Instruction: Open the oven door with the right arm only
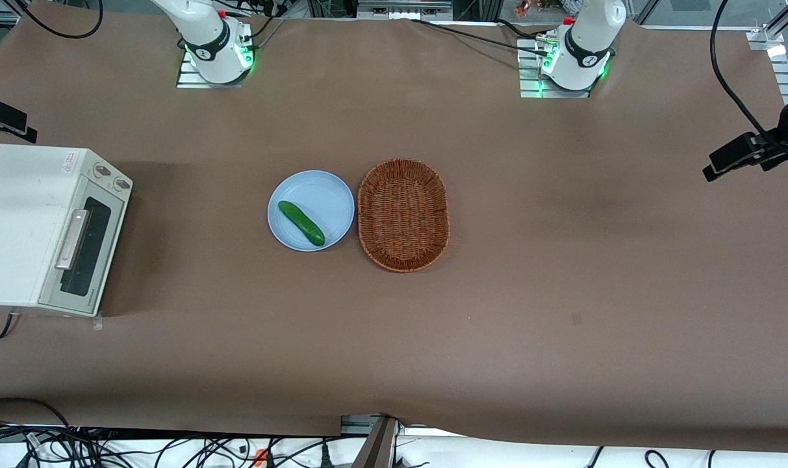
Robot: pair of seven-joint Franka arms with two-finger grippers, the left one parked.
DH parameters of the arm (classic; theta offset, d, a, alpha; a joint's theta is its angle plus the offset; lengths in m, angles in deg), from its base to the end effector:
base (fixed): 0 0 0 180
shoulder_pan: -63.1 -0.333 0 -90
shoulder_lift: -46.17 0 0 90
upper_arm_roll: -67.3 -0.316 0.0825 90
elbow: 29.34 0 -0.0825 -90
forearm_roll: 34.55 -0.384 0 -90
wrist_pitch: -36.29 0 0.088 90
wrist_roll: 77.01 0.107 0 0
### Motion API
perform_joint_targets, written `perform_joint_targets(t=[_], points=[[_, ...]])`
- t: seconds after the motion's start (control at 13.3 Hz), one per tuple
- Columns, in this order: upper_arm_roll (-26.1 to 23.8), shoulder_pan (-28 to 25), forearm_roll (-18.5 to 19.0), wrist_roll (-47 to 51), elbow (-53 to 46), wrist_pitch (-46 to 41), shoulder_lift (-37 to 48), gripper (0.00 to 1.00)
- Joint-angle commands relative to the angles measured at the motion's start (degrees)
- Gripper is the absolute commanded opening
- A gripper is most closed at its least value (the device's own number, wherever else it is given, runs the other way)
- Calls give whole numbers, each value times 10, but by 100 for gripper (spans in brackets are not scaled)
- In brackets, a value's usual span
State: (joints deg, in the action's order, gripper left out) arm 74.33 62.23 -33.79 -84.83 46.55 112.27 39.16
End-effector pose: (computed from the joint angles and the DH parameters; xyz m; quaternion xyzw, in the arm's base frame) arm 0.5626 -0.0571 0.6496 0.9980 0.0132 -0.0611 0.0066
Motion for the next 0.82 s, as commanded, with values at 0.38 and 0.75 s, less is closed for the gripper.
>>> perform_joint_targets(t=[0.38,0.75], points=[[1,1,0,-10,6,0,4,100],[1,1,0,-11,5,-1,1,100]])
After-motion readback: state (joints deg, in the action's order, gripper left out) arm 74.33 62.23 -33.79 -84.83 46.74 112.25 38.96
